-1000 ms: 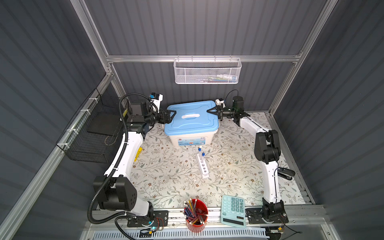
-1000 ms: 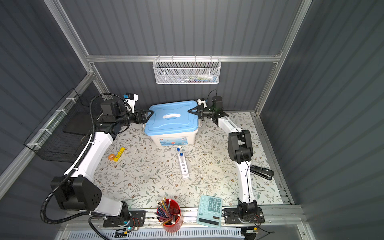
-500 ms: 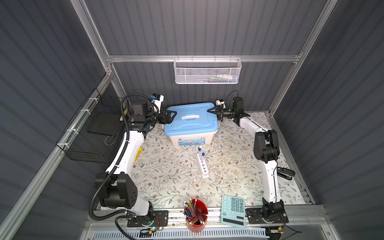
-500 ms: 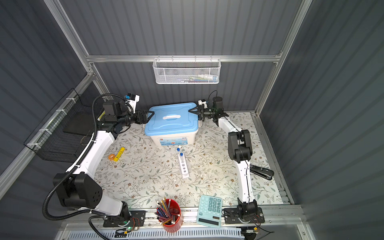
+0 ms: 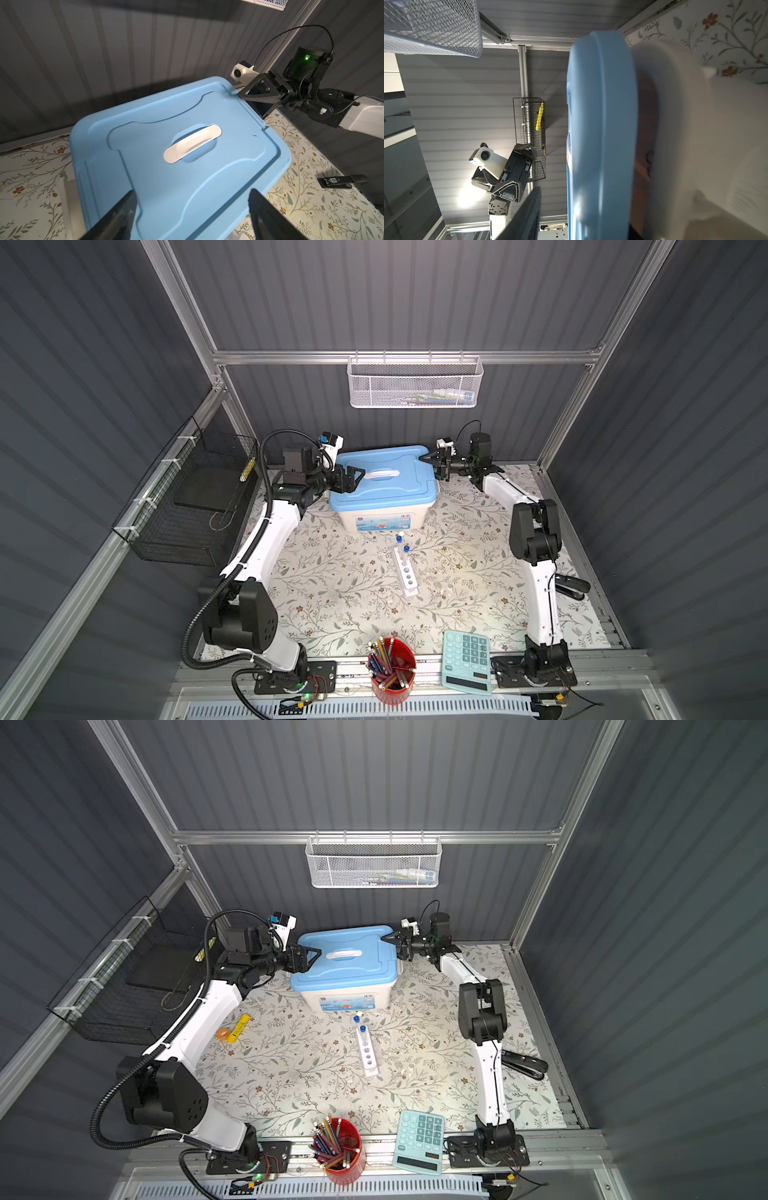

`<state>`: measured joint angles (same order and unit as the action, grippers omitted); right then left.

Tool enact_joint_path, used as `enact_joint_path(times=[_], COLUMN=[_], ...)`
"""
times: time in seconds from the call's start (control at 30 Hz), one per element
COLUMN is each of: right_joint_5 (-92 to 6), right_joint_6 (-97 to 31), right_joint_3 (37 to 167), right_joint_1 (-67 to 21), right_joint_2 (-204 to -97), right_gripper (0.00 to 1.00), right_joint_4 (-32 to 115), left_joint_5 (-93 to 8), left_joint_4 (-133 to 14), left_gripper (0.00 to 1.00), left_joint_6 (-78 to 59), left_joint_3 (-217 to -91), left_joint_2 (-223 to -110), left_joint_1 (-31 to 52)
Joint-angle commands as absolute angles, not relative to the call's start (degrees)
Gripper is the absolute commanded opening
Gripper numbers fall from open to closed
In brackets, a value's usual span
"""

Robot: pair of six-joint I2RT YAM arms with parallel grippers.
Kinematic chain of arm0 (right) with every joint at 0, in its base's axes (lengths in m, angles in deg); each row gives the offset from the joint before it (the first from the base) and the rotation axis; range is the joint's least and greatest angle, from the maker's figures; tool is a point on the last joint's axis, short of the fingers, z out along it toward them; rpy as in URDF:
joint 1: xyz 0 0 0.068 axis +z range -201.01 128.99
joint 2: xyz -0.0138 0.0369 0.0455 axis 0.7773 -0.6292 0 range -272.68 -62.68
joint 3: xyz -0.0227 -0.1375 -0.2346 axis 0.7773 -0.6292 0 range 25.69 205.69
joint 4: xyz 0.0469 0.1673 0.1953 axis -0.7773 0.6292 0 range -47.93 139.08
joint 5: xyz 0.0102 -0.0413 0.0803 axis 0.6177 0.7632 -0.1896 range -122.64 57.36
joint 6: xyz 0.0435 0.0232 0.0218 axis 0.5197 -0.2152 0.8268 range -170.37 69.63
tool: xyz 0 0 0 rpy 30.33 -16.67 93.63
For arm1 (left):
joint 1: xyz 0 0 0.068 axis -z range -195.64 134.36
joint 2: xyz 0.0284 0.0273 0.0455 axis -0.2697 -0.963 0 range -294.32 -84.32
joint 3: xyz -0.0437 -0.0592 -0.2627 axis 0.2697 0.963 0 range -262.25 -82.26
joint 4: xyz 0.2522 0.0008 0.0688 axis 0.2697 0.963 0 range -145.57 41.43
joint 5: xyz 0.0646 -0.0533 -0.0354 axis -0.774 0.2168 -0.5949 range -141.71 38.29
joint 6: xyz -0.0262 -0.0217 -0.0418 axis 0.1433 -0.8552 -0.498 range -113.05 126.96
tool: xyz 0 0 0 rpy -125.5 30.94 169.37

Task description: Organize the chemistry lab equipment

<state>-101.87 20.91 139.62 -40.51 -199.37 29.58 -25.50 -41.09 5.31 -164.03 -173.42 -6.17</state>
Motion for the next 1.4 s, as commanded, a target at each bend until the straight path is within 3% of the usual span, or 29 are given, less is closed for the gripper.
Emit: enact_joint_path(times=[0.0, 0.67, 1.03, 1.2, 1.37], right_joint_5=[-102.2, -100.1, -90.8, -82.5, -78.7], right_joint_6=[18.6, 5.5, -10.0, -19.1, -21.9], right_joint_3=[140.3, 130.8, 120.8, 118.2, 118.8], right_joint_1=[-41.4, -47.5, -48.0, -45.6, -43.1], right_joint_2=[-198.4, -191.5, -180.8, -175.7, -176.2], right_gripper=[0.47, 0.54, 0.62, 0.70, 0.75], right_joint_4=[29.8, 39.2, 51.1, 58.1, 60.4], left_joint_5=[-26.3, -27.6, -29.3, -33.4, -45.9], left_joint_4=[-41.2, -40.7, -43.7, -44.6, -40.2], left_gripper=[0.84, 0.84, 0.83, 0.83, 0.83], left_joint_6=[6.5, 6.8, 6.5, 7.8, 12.6], left_joint_3=[-163.9, -165.6, -165.1, -165.9, -168.8], left_joint_2=[-173.9, -176.5, -181.3, -183.2, -184.9], left_joint_1=[-5.4, -2.5, -1.1, 0.8, 5.3])
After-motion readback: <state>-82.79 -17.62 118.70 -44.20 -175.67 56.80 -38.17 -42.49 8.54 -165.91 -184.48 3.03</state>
